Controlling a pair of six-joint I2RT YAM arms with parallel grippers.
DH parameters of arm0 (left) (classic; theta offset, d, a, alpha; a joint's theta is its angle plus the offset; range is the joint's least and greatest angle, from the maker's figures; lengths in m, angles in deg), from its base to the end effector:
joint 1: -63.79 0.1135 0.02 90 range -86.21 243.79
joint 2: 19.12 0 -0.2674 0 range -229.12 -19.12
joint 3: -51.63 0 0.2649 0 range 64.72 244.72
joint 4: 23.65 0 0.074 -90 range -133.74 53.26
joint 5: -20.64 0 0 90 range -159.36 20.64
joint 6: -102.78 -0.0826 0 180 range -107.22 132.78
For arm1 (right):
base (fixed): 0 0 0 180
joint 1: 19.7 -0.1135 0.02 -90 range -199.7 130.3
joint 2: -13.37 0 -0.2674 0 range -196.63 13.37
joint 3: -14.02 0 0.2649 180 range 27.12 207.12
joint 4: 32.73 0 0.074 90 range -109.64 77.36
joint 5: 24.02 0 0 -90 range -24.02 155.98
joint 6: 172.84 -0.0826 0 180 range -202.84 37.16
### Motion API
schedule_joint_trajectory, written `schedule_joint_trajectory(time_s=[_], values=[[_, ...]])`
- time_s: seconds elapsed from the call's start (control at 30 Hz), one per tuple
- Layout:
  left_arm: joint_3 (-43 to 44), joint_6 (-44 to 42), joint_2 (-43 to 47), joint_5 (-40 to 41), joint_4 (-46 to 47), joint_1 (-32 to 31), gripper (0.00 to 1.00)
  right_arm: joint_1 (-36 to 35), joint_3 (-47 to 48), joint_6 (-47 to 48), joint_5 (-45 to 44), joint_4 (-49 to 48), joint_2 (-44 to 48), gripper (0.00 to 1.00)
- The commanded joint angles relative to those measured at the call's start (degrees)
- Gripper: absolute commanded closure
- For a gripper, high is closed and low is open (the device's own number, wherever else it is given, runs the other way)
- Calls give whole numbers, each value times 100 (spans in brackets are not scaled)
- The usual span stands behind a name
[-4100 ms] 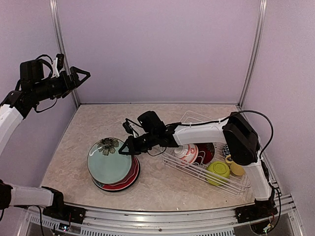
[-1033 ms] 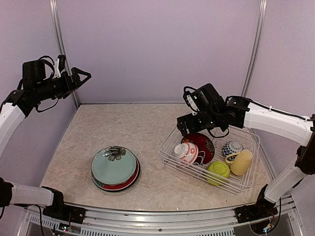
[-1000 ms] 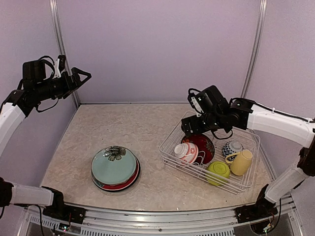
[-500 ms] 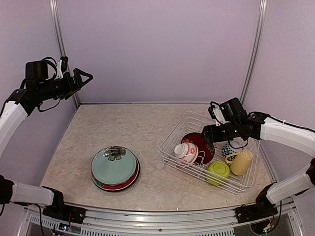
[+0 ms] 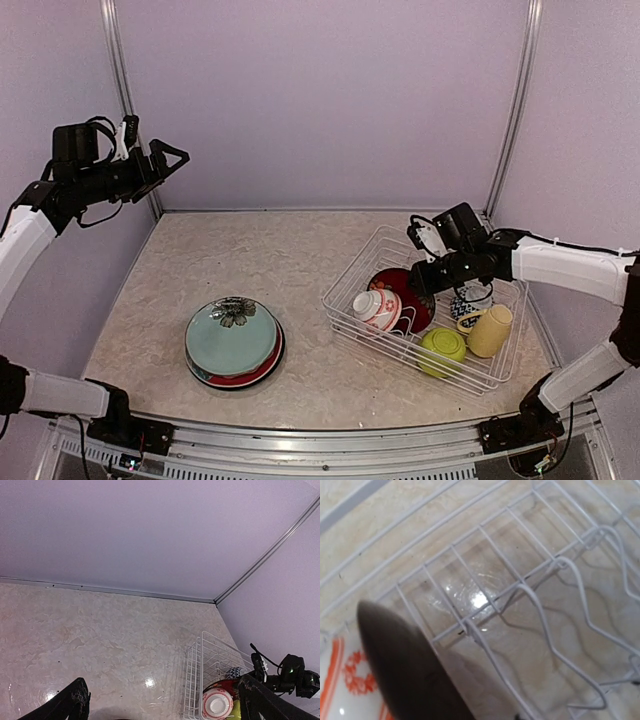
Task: Unload the mixed dishes from the dish rack
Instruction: Grab the plate from the dish rack, then place the plate with another plate.
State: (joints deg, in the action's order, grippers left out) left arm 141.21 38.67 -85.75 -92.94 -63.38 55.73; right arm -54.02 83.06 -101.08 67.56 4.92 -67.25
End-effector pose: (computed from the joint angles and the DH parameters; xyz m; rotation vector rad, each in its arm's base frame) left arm 0.2936 -0.0749 0.4190 -0.0033 1.9143 -0.7880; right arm 0.2780 0.1925 0.2056 -0.3594 2.4537 0.4387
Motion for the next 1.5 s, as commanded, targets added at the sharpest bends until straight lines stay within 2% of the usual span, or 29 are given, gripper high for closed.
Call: schedule_joint_trajectory(time_s=[0.0,0.1,0.2,0.4,0.5,0.83,0.93,1.2,1.33,1.47], values=[[6,25,-36,-130,-2,41,1,10,242,37,119,95,-188,80],[-54,32,-6,-12,30,61,1,-17,334,100,79,206,-185,85],[31,107,-92,-262,9,118,1,-47,348,249,59,187,-114,89],[42,141,-151,-325,-7,155,1,-85,695,344,-370,732,-43,100],[-36,138,-90,-234,69,177,1,-112,868,308,-609,1008,41,100],[10,126,-33,-288,42,158,1,-166,843,519,-910,854,567,100],[-47,160,-11,-241,77,180,1,-175,1020,435,-1068,1147,656,100],[55,153,-93,-302,-25,141,1,-176,979,206,-1671,993,1040,100],[-10,165,-63,-334,55,129,1,-174,1264,-44,-2066,1252,1143,100],[44,128,-57,-242,-30,102,1,-176,1235,-128,-2111,1107,1346,100]])
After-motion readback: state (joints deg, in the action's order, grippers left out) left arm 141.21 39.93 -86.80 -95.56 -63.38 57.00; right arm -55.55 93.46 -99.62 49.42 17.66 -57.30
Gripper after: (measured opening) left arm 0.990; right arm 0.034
